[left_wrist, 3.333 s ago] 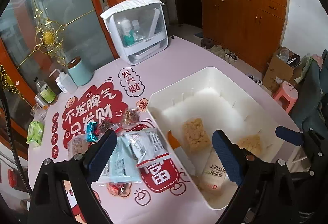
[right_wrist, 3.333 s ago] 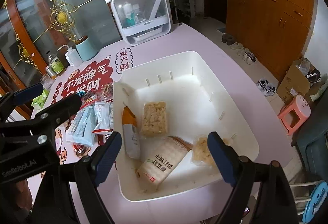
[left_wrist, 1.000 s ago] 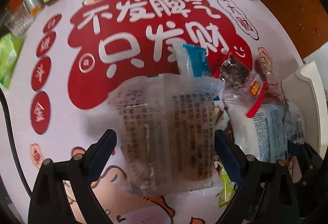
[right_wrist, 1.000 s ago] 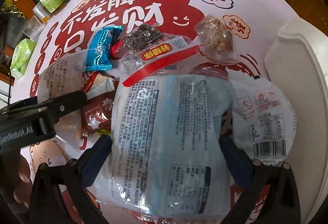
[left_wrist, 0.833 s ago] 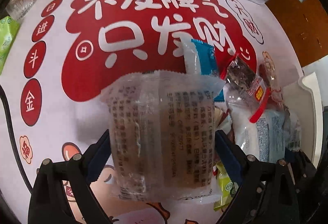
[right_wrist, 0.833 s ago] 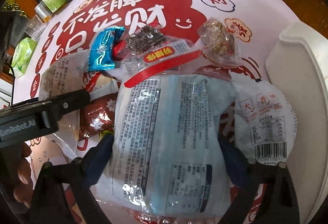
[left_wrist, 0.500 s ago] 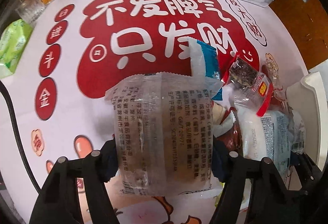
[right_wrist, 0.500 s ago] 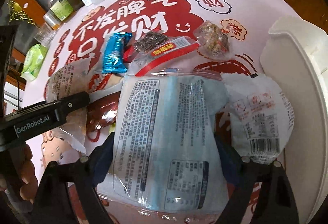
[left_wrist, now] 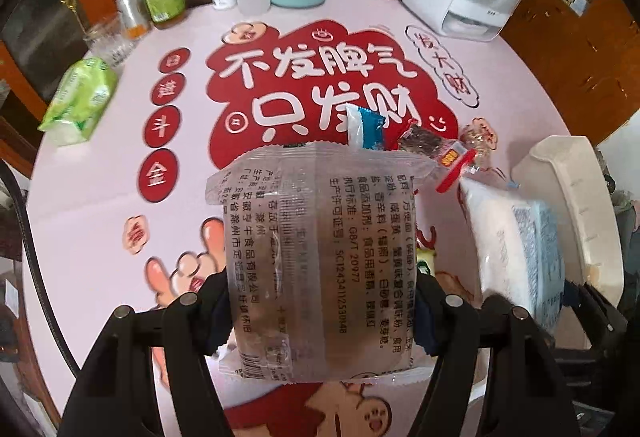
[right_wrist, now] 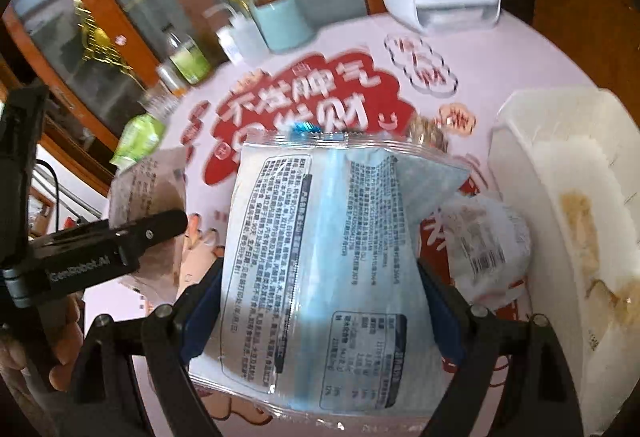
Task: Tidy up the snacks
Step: 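Carry both bags over the white tray and open both tools to drop them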
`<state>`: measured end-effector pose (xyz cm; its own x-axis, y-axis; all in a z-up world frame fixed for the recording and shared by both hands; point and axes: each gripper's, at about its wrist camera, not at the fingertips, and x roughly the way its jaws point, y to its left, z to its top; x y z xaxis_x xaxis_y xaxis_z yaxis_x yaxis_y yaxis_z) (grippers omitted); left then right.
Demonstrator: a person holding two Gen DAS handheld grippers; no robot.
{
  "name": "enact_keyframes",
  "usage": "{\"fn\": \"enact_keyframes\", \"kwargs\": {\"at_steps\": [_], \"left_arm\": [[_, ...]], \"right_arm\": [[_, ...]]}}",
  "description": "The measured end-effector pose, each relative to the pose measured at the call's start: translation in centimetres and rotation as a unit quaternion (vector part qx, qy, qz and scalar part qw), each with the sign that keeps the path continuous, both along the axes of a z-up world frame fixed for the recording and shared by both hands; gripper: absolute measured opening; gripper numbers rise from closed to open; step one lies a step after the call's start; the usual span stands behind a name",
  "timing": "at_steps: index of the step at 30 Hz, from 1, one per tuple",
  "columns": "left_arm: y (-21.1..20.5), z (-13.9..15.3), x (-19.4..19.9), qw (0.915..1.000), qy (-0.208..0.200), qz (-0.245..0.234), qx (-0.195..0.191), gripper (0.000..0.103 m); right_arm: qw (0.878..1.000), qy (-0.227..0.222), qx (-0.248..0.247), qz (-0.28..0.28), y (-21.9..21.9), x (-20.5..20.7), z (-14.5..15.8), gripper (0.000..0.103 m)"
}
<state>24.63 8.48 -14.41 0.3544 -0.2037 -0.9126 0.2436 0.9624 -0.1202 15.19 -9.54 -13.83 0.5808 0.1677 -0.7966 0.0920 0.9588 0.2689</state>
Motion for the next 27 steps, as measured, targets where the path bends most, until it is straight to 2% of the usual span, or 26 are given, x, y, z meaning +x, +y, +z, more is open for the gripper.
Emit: {"fn": "enact_keyframes", "kwargs": {"at_steps": [6,12,18,27], "left_arm": [[-0.1,3.3,-2.1,0.9996,-0.027,0.009,0.007,0.069],[-3.2,6.7,-4.3,0.9987,-0.052,-0.002,-0.003,0.069],[-9.3,9.4,-6.9,0.996,-0.077,-0.043,-0.019,0.069],[-19.1,10.8,-9.3,0.9904,-0.087,-0.102,-0.034,0.069]], "right_arm": [[0.998,-0.057,0.007,0.007,-1.1,-3.1,3.4,0.089],[0.994,-0.105,0.002,-0.01,-4.1,-6.7,6.4,0.089],[0.99,-0.13,-0.008,-0.055,-8.9,-9.9,8.0,0.089],[0.983,-0.125,-0.01,-0.137,-16.7,-13.4,7.4,0.089]]}}
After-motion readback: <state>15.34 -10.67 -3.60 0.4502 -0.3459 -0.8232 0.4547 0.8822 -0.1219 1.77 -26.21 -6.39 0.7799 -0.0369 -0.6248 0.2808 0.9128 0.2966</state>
